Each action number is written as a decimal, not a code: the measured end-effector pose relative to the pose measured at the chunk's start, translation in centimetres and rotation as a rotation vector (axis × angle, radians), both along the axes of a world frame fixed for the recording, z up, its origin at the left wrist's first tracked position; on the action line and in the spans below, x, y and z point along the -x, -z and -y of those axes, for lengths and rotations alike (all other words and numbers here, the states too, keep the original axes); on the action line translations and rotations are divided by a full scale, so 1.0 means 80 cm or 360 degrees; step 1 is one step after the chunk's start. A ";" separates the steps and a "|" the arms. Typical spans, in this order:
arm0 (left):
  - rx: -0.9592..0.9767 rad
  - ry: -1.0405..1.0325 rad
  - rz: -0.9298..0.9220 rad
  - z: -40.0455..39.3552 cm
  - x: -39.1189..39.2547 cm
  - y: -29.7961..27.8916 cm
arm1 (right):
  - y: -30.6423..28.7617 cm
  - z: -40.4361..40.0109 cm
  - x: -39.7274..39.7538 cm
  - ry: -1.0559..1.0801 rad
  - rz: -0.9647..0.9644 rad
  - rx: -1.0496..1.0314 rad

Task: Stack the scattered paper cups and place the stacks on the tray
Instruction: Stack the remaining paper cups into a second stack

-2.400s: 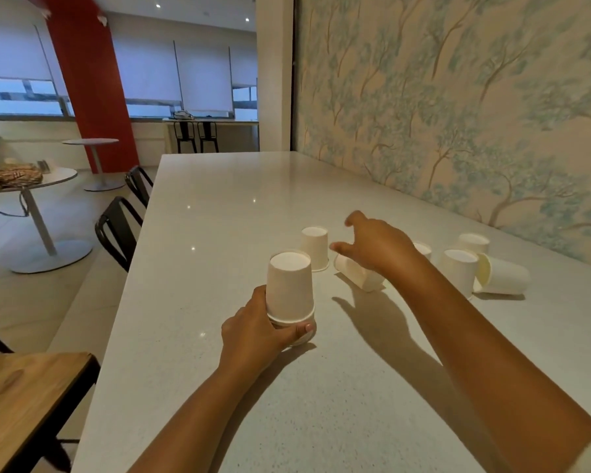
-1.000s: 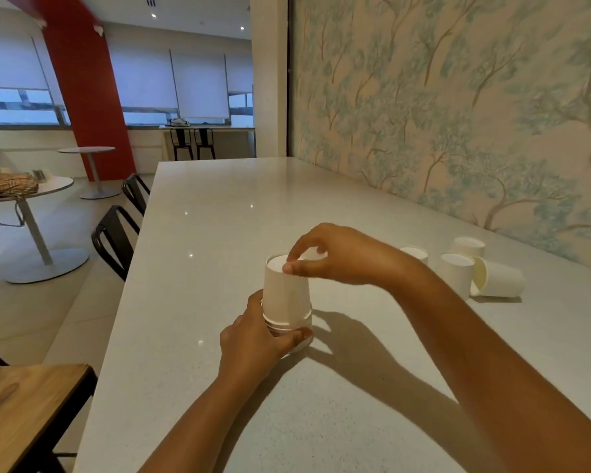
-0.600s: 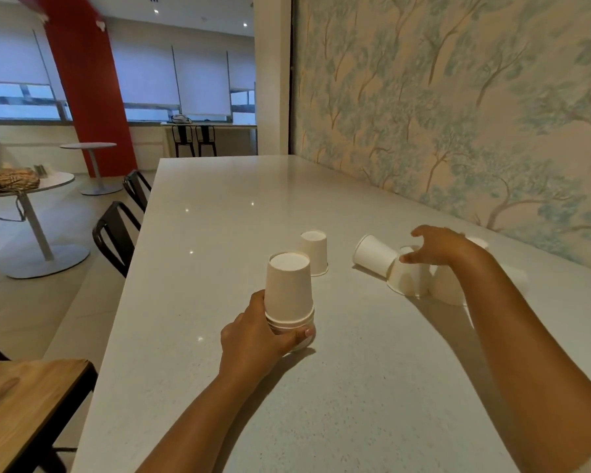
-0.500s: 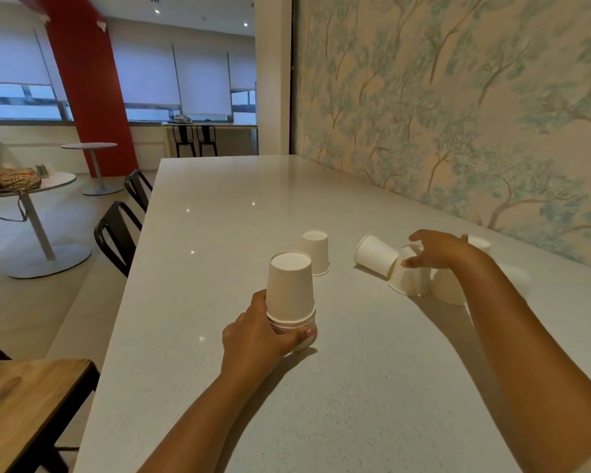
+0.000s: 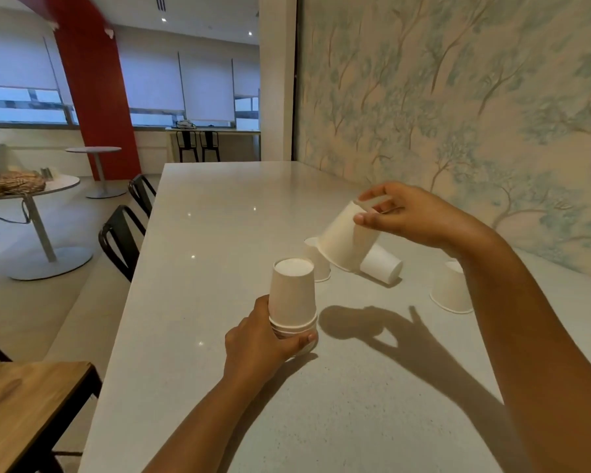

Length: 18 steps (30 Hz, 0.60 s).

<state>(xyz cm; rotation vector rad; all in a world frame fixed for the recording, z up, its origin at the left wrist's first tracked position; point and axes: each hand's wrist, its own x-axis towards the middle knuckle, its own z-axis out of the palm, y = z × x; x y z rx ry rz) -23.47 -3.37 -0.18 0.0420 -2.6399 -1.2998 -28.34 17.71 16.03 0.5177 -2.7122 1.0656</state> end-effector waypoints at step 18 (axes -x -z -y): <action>0.0013 -0.0034 -0.0059 0.001 0.003 0.004 | 0.056 0.081 0.002 -0.0444 0.0140 -0.0093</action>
